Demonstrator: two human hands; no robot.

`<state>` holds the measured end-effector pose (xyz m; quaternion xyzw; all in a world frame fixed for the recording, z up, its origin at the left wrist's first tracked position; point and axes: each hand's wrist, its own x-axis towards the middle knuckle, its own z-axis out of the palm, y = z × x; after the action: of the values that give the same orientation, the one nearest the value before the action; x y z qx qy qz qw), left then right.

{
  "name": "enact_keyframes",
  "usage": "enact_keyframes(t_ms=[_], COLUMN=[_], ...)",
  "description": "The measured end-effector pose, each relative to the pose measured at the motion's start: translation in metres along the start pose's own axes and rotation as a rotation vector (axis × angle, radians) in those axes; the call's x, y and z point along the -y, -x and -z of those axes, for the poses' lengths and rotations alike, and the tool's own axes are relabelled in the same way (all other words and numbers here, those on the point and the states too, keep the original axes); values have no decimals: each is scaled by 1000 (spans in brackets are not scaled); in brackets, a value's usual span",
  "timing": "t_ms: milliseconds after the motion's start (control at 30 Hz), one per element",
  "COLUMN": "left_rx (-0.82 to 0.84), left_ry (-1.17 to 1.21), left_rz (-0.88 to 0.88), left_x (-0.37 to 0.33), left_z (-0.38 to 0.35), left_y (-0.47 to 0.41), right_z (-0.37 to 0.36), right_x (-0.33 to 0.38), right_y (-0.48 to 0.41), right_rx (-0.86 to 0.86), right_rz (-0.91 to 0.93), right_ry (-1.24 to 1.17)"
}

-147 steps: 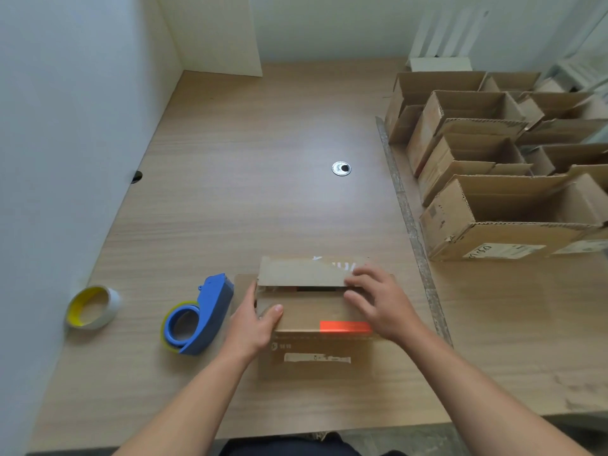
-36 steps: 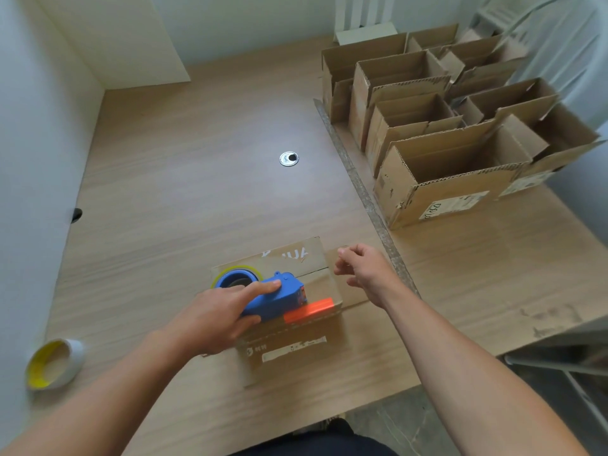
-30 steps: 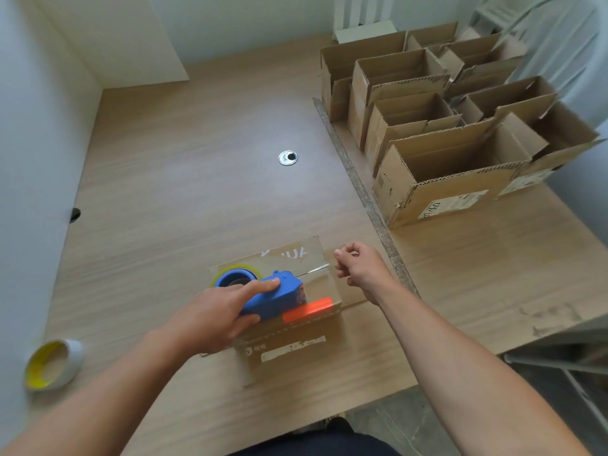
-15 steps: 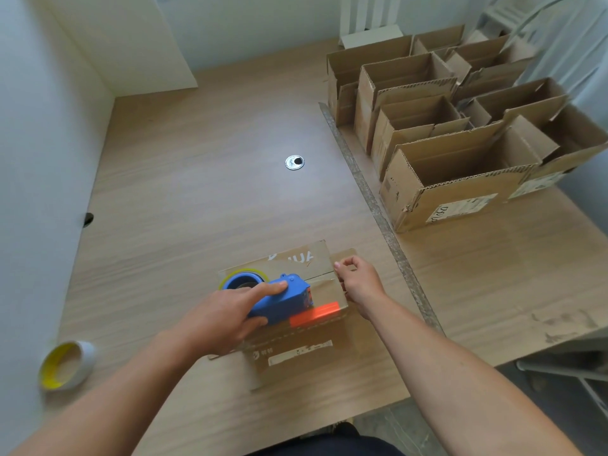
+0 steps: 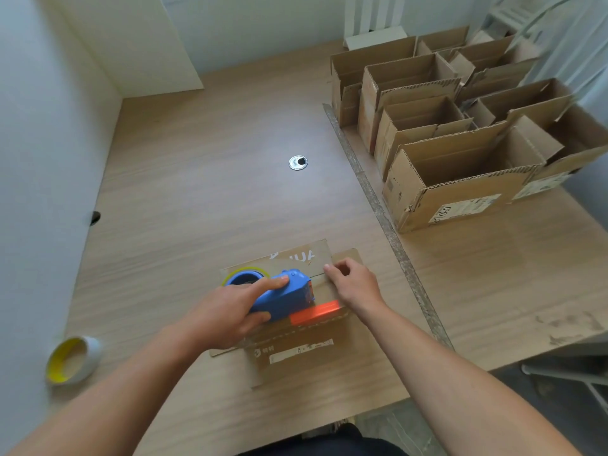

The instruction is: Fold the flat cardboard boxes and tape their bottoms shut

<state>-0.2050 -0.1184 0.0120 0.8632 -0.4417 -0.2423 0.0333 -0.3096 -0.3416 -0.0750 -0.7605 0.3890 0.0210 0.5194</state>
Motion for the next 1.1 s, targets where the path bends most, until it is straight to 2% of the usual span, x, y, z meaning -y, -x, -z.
enact_keyframes(t_ms=[300, 400, 500, 733, 900, 1100], left_rx=[-75, -38, -3, 104, 194, 246], left_ry=[1, 21, 49, 122, 308, 448], left_rz=[-15, -9, -24, 4, 85, 96], left_x=[-1, 5, 11, 55, 104, 136], left_z=[19, 29, 38, 60, 67, 64], left_y=[-2, -1, -1, 7, 26, 35], right_z=[-9, -9, -8, -15, -15, -14], right_x=[-1, 3, 4, 1, 3, 3], right_y=[6, 8, 7, 6, 10, 12], right_rx=[-84, -54, -26, -89, -93, -82], right_rz=[7, -7, 5, 24, 56, 24], right_ry=[-16, -48, 23, 178, 165, 108])
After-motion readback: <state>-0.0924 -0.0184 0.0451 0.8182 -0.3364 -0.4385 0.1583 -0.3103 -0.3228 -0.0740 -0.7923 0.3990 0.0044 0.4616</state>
